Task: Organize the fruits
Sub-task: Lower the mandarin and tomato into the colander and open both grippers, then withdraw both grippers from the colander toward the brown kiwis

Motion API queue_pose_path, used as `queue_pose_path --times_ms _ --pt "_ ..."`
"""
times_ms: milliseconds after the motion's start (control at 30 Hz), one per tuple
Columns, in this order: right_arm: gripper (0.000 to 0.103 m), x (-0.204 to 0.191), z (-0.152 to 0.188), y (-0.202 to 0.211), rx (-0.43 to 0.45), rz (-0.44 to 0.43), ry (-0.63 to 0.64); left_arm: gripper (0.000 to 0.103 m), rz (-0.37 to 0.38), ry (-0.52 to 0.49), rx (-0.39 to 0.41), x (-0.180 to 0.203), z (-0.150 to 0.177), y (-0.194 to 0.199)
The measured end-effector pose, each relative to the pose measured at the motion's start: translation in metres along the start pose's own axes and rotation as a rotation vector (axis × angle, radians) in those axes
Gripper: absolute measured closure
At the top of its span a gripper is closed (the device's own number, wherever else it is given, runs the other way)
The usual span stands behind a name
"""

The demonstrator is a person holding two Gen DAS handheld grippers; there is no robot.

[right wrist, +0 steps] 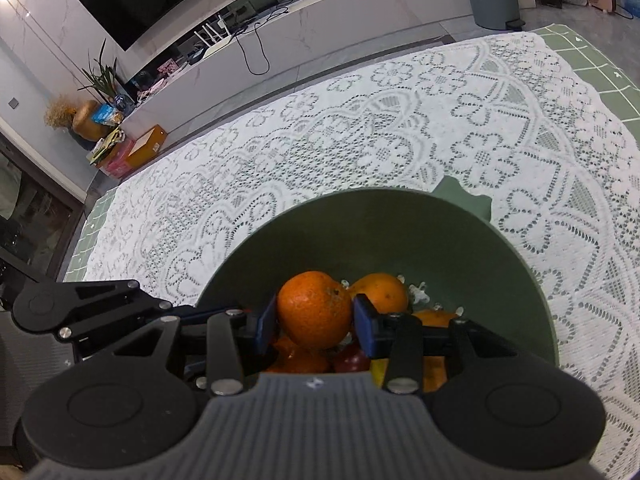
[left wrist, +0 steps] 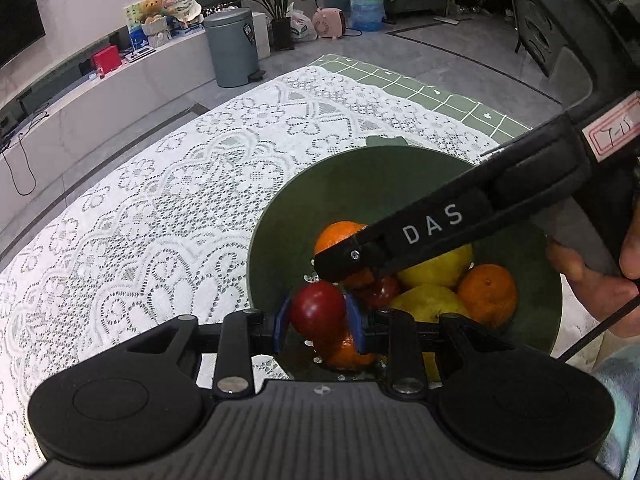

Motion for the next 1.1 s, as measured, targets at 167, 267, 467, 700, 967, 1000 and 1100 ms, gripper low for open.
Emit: queue_pose_path --times_ms 167,267,467,700,967,1000,1100 --pt "0.062 -0.001 0.004 0.0 -0.012 -0.015 -0.034 0.069 0.006 0.017 0.005 -0.002 0.002 0.002" --pt "0.06 0.001 0.003 0.003 -0.004 -0.008 -0.044 0.069 0.002 0.017 0.008 -0.002 0.002 0.004" --pt "0.055 0.001 0.002 0.011 0.013 -0.01 -0.056 0.068 0.007 0.044 0.013 -0.002 0.005 0.01" --pt "0.049 -0.001 0.004 0.027 0.047 0.023 -0.055 0.063 0.002 0.058 0.053 0.001 0.006 0.031" --pt "0.042 -0.026 0.018 0.063 0.121 0.057 -0.032 0.061 -0.067 0.124 0.091 -0.009 0.014 0.071" --pt "0.041 -0.03 0.02 0.066 0.131 0.059 -0.027 0.061 -0.08 0.137 0.094 -0.011 0.016 0.076" --pt "0.038 -0.047 0.03 0.076 0.17 0.068 -0.007 0.059 -0.113 0.169 0.103 -0.019 0.025 0.093"
Point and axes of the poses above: each gripper's, at about its wrist camera, not at the fingertips, and y roughly against the way its jaws point, x to its right, z to its underside, the point moved 9 cm from there along -y, roughly the way its jaws point, and after that the axes turned 5 degrees about x, right-handed, at the moved point
